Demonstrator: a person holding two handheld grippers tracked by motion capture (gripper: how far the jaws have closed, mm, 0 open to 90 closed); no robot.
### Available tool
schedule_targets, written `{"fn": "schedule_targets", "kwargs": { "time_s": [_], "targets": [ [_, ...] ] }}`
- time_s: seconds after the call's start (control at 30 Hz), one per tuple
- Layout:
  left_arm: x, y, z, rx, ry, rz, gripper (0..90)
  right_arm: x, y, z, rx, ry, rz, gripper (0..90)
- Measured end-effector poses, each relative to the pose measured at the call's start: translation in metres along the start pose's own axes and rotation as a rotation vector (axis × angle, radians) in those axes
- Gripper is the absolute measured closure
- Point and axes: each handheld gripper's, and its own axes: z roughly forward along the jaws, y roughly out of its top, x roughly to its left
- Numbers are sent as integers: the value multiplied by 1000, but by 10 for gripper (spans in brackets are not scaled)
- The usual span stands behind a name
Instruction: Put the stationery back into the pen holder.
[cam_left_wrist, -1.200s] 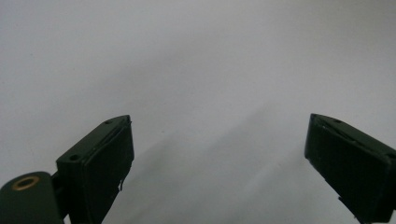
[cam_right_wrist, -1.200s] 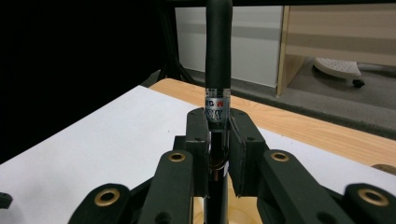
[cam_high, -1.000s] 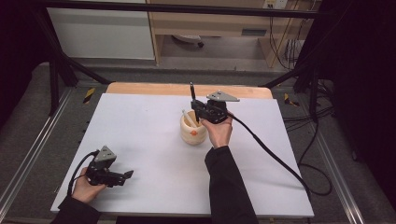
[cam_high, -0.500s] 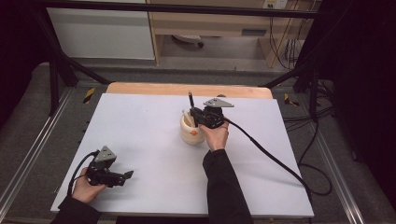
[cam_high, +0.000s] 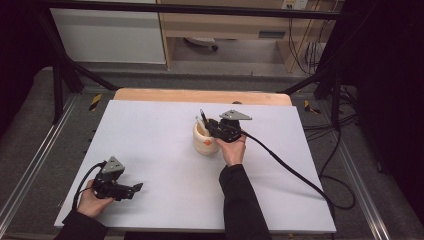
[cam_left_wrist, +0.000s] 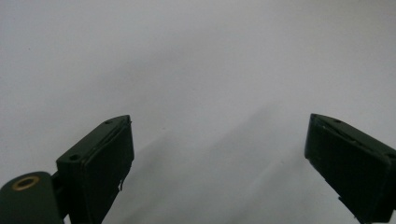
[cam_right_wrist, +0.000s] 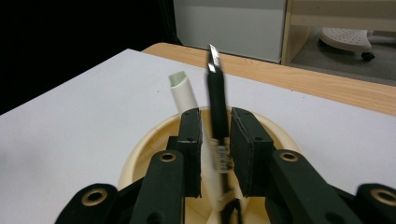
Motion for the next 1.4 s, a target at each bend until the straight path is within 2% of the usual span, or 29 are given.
{"fn": "schedule_targets", "kwargs": {
  "time_s": [0.23, 0.33, 0.5, 0.7, 0.83, 1.1, 1.27, 1.4],
  "targets": [
    [0, 0, 0, 3, -4, -1, 81, 3, 8, -15, 9, 3, -34, 654],
    [0, 0, 0, 2, -7, -6, 80, 4, 13, -25, 20, 6, -37, 560],
    [0, 0, 0, 0, -13, -11, 80, 5, 19, -41, 62, -19, -72, 385],
    [0, 0, 1, 0, -19, -18, 80, 6, 25, -58, 122, -31, -72, 190],
    [0, 0, 1, -1, -21, -20, 80, 4, 25, -70, 150, -5, -53, 112],
    [0, 0, 2, 4, -24, -20, 81, -7, 16, -99, 185, 5, -35, 23],
    [0, 1, 2, 3, -25, -21, 80, -17, 0, -114, 195, 20, -54, 7],
    [0, 0, 2, 3, -24, -20, 80, -24, -17, -124, 210, 27, -43, 7]
  ]
}}
